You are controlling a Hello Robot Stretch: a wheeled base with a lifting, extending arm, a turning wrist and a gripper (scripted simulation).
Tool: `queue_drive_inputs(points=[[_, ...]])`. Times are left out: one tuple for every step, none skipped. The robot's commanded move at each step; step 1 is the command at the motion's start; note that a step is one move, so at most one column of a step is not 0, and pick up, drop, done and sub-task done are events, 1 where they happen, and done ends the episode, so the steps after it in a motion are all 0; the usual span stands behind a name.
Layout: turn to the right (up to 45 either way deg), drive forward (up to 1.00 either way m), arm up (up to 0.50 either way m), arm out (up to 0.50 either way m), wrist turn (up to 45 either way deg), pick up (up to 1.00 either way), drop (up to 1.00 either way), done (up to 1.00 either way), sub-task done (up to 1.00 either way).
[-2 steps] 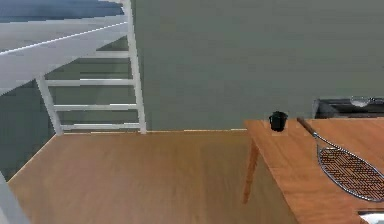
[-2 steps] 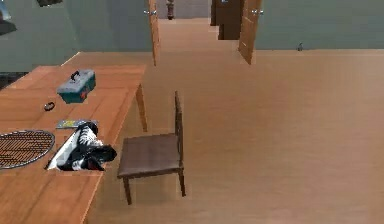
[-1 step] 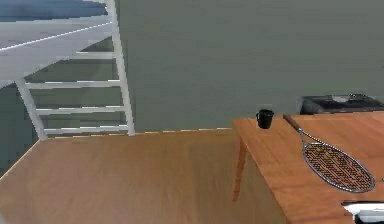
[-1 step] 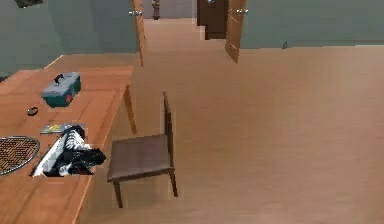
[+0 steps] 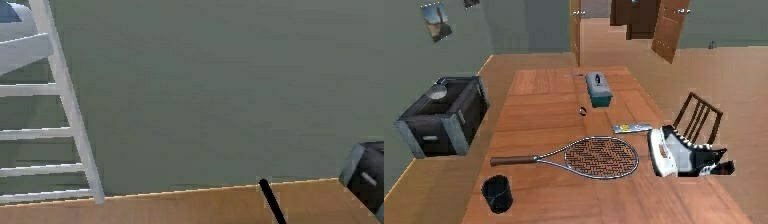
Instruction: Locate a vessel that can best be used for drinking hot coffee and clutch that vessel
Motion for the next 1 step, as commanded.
queue_drive_inputs(points=[[-21.0,0.00,0.00,0.00,0.0,0.00,0.00,0.00,0.00]])
